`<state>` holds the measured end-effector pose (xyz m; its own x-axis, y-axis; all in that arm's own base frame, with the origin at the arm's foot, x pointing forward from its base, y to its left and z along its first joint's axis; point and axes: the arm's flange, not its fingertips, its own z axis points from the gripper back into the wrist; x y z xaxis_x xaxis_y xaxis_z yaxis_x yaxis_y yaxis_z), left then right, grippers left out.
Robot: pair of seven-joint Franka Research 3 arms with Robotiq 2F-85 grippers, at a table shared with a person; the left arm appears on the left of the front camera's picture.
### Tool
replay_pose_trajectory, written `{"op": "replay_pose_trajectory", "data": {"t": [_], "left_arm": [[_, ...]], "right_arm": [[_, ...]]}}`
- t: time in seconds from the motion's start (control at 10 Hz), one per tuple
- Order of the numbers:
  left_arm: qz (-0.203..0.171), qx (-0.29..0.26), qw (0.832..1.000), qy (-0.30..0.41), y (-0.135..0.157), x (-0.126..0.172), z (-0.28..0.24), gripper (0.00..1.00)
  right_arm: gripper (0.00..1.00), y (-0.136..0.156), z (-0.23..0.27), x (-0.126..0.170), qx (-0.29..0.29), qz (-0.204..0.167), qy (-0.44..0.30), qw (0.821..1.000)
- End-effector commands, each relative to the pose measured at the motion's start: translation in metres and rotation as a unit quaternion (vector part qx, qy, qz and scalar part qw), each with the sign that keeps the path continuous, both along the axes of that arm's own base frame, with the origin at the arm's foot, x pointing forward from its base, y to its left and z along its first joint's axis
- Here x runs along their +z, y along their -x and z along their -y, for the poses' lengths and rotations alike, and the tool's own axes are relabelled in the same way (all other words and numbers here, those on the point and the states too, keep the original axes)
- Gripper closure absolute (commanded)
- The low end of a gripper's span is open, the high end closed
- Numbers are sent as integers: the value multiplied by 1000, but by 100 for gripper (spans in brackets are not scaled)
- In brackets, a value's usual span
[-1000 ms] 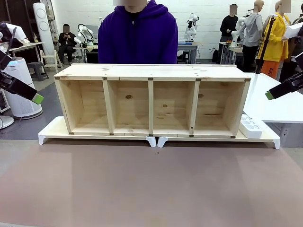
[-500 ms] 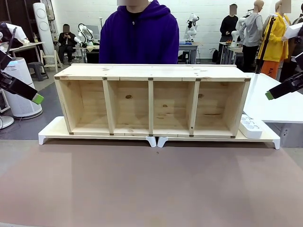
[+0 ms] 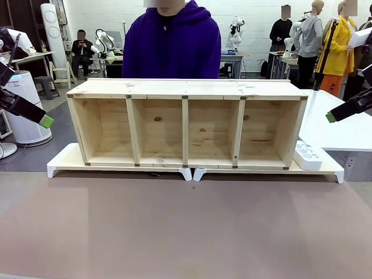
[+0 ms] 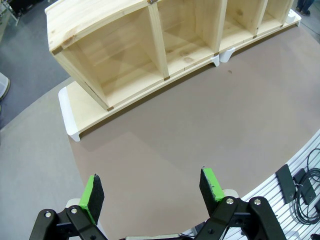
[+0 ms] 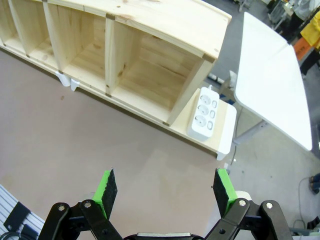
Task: Perform cable management.
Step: When the cord part of the Power Cable appears at the lower middle area of the table and stops, grasp the cord part of the Power Cable.
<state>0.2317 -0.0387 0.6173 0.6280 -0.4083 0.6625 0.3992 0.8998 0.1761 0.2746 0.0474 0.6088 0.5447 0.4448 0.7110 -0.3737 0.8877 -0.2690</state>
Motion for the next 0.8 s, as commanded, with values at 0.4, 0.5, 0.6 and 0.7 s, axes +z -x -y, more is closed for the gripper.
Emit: {"op": "replay_pose_trajectory", "data": {"t": [0.4, 0.5, 0.6, 0.7], "left_arm": [[5, -3, 1000, 0, -3, 0, -1, 0], [5, -3, 1000, 0, -3, 0, -1, 0], [5, -3, 1000, 0, -3, 0, -1, 0], [5, -3, 1000, 0, -3, 0, -1, 0]], "right_arm": [[0, -3, 0, -2, 0, -1, 0, 1000], [0, -3, 0, -2, 0, -1, 0, 1000], [0, -3, 0, -2, 0, -1, 0, 1000], [0, -3, 0, -2, 0, -1, 0, 1000]]}}
